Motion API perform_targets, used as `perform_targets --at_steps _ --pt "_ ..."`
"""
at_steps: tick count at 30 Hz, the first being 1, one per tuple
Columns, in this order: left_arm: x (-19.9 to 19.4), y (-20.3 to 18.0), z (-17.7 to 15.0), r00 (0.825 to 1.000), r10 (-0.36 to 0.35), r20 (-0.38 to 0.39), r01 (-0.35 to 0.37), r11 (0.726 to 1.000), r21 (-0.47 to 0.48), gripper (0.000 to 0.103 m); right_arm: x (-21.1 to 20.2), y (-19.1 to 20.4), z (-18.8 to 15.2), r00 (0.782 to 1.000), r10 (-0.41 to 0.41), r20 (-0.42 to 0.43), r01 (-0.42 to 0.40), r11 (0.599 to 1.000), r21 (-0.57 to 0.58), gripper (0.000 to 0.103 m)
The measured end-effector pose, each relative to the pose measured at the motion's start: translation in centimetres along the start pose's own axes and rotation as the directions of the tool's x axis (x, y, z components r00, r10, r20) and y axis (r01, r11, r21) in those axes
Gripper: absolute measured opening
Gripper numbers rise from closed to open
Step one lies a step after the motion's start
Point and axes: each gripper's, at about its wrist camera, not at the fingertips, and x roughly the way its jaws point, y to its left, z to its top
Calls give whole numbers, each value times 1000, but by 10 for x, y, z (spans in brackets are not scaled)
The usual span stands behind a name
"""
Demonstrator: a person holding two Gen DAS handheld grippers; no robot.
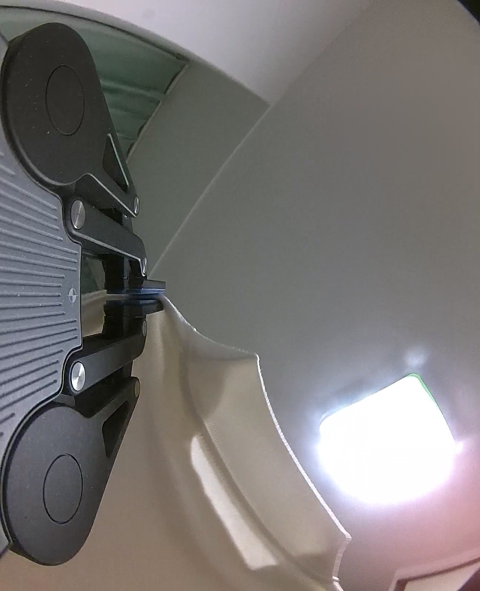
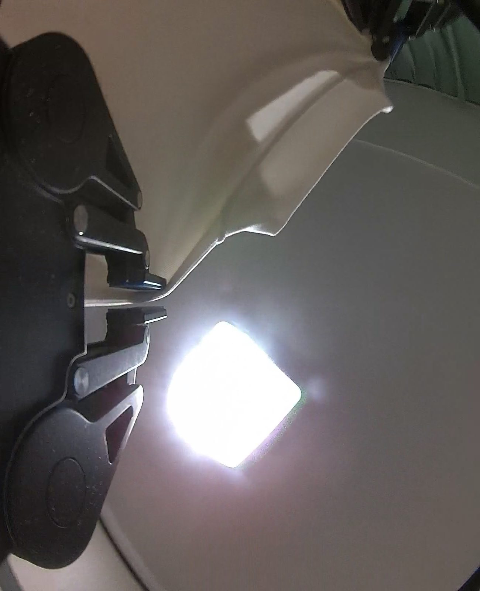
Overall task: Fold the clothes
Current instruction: 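Lift the shirt high with both grippers to hang it open, then lower the shirt flat onto the bed and open both grippers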
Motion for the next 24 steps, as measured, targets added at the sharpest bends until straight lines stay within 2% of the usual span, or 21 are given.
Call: perform_targets --at_steps 4,6,9,12,14,15,18,20,22,24 --pt "13 -2 -3 999 45 12 -45 999 -15 2 16 5 -7 1000 18 0 -18 1000 16 10" --pt "22 -10 -13 998 57 9 -57 998 2 2 32 24 -23 999 42 -28 -41 999 2 12" --pt "34 -24 -37 999 37 -39 -36 999 24 2 60 68 -60 991 95 -94 -98 995 -28 13" --pt "55 -53 -94 992 -12 -124 21 998 67 2 89 132 -114 969 160 -186 -175 982 -70 13" --pt "69 -75 -134 981 -48 -189 70 992 109 2 108 178 -154 945 203 -254 -234 968 -95 13" --pt "75 -88 -157 971 -70 -229 101 987 126 2 115 205 -180 927 231 -295 -270 958 -98 13" --pt "87 -134 -247 931 -128 -343 205 959 198 2 129 281 -257 864 302 -402 -368 925 -96 13" --pt "86 -165 -314 893 -166 -419 286 927 242 2 133 334 -307 820 340 -461 -422 903 -83 12" --pt "84 -197 -382 841 -203 -502 371 891 261 2 136 392 -358 766 376 -522 -475 878 -64 12" --pt "77 -240 -445 764 -235 -601 453 859 241 2 136 447 -405 683 425 -594 -544 839 -25 12"
